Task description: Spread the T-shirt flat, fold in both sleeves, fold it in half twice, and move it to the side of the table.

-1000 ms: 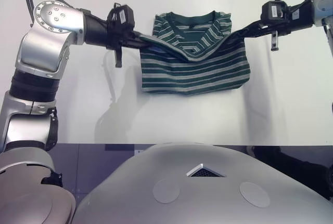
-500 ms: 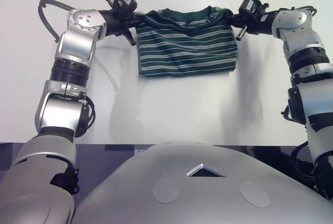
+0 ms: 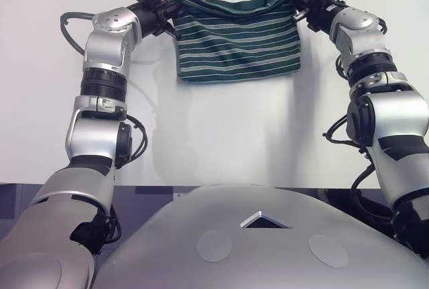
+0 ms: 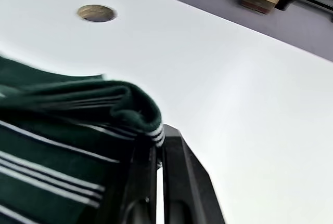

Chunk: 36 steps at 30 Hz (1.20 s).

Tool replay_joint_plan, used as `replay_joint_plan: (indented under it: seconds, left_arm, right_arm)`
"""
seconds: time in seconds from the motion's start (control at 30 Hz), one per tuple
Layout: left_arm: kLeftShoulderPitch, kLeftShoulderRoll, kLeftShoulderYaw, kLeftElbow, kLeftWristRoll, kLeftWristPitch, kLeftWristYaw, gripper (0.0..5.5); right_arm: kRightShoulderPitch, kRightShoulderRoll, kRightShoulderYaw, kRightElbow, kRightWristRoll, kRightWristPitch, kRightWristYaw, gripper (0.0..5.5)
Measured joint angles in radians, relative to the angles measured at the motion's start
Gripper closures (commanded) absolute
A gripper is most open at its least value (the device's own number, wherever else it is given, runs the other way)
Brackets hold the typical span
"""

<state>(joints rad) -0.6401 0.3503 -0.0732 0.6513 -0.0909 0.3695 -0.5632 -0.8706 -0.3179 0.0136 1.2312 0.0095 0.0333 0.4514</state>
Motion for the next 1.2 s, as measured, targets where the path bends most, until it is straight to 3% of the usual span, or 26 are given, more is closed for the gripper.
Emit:
replay_joint_plan:
  seconds: [0.13, 0.27, 0.33, 0.4, 0.5, 0.7, 0.8, 1.03, 1.1, 1.2]
  left_arm:
    - [-0.006, -0.031, 0.041, 0.044, 0.007, 0.031, 0.104, 4.63]
    - [-0.028, -0.069, 0.110, -0.071, -0.028, 0.090, 0.188, 4.63]
    - [-0.024, -0.092, 0.113, -0.203, -0.042, 0.102, 0.196, 4.63]
    - [-0.022, -0.106, 0.098, -0.322, -0.034, 0.096, 0.215, 4.63]
    - [-0.020, -0.107, 0.114, -0.346, -0.016, 0.101, 0.274, 4.63]
    - [0.058, -0.122, 0.127, -0.357, 0.017, 0.111, 0.379, 4.63]
    - [0.074, -0.180, 0.166, -0.536, 0.027, -0.048, 0.507, 4.63]
    - [0.088, -0.311, 0.055, -0.886, 0.079, -0.306, 0.579, 4.63]
    - [0.090, -0.321, 0.034, -0.895, 0.095, -0.321, 0.579, 4.63]
    - [0.099, -0.329, 0.030, -0.898, 0.095, -0.319, 0.574, 4.63]
  right_arm:
    - [-0.017, 0.016, -0.079, 0.033, 0.039, 0.135, -0.119, 4.45]
    - [-0.030, 0.028, -0.136, 0.018, 0.077, 0.154, -0.178, 4.45]
    - [-0.029, 0.046, -0.126, -0.028, 0.057, 0.043, -0.222, 4.45]
    - [-0.019, 0.059, -0.058, -0.159, -0.017, -0.120, -0.239, 4.45]
    - [0.064, 0.100, 0.060, -0.390, -0.086, -0.191, -0.176, 4.45]
    - [0.194, 0.196, 0.232, -0.837, -0.095, 0.020, -0.037, 4.45]
    - [0.290, 0.195, 0.352, -0.954, -0.131, 0.157, 0.058, 4.45]
    - [0.410, 0.120, 0.553, -0.965, -0.264, 0.269, 0.158, 4.45]
    - [0.388, 0.043, 0.629, -0.994, -0.320, 0.196, 0.250, 4.45]
    - [0.377, -0.163, 0.677, -1.096, -0.320, -0.008, 0.452, 4.45]
